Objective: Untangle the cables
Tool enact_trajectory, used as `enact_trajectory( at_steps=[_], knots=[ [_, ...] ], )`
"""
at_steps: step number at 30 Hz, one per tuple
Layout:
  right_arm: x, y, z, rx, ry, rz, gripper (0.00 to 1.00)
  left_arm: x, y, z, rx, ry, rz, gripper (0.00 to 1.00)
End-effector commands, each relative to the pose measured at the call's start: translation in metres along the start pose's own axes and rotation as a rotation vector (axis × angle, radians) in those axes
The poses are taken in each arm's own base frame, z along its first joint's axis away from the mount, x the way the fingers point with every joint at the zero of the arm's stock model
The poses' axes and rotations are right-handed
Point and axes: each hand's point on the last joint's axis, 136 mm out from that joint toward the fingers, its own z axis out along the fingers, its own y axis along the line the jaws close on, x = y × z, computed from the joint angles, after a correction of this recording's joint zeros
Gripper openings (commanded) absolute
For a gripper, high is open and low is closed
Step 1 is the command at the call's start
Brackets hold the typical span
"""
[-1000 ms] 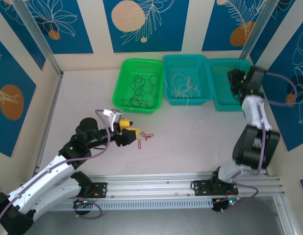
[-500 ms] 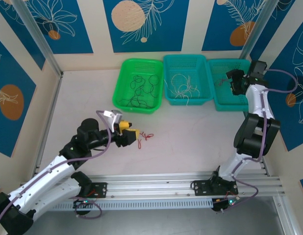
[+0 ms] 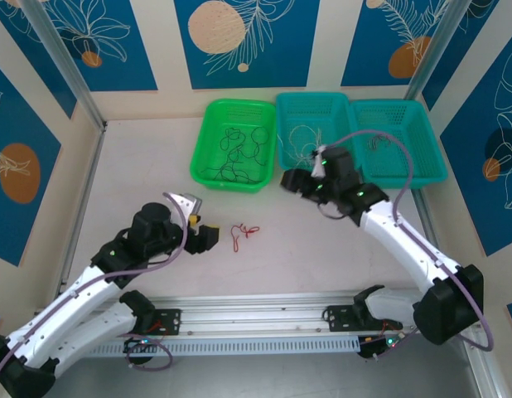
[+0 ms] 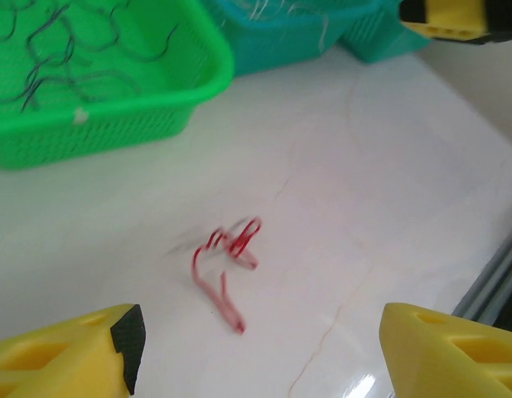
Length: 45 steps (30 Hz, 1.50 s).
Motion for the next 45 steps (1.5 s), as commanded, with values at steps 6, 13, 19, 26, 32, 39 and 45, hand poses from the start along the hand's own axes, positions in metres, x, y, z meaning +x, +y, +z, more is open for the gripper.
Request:
enact_trajectory(
  at_steps=[6, 13, 19, 26, 32, 39, 45],
  knots=[
    [0.094, 0.028, 0.075, 0.174, 0.254, -0.430, 0.64, 0.036, 0.005, -0.010, -0.005, 0.077, -0.090, 0.75],
    [0.121, 0.025, 0.135, 0.252, 0.366, -0.509, 0.60, 0.039, 0.009, -0.009, -0.025, 0.072, -0.123, 0.75],
    [0.137, 0.003, 0.166, 0.336, 0.442, -0.511, 0.47, 0.036, 0.006, -0.007, -0.008, 0.065, -0.124, 0.76],
    [0.128, -0.003, 0.153, 0.356, 0.406, -0.452, 0.01, 0.028, -0.022, -0.007, 0.155, 0.053, -0.094, 0.77],
    [0.096, 0.011, 0.114, 0.279, 0.276, -0.359, 0.00, -0.001, -0.070, -0.015, 0.430, -0.024, -0.083, 0.80],
    [0.029, 0.015, 0.048, 0.181, 0.024, -0.188, 0.00, -0.029, -0.084, -0.015, 0.509, -0.106, -0.088, 0.84],
    [-0.054, -0.031, -0.012, 0.097, -0.216, 0.096, 0.00, -0.060, -0.099, -0.008, 0.584, -0.164, -0.102, 0.96]
  ],
)
